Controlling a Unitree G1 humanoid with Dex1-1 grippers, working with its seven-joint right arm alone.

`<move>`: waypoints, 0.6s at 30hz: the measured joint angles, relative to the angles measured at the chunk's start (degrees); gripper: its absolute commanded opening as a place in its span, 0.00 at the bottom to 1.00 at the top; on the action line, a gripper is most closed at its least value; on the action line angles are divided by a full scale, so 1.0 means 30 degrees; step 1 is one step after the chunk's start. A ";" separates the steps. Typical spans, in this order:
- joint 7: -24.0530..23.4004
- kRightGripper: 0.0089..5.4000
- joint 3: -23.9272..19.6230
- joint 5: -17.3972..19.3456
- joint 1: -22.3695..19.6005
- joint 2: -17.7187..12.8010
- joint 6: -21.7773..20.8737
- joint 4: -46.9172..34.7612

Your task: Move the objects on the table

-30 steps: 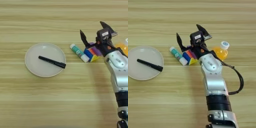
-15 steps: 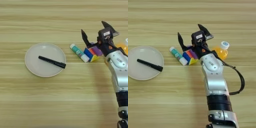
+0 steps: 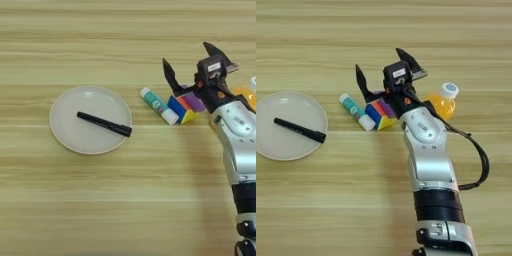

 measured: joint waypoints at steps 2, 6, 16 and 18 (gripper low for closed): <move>0.0001 1.00 0.0003 0.0011 0.0000 0.0001 0.0000 0.0000; 0.0028 1.00 0.0006 0.0041 0.0000 0.0000 0.0000 0.0000; 0.0226 1.00 0.0076 0.0067 0.0010 0.0001 -0.0001 0.0019; 0.0343 1.00 0.0136 0.0067 0.0031 0.0002 -0.0001 0.0019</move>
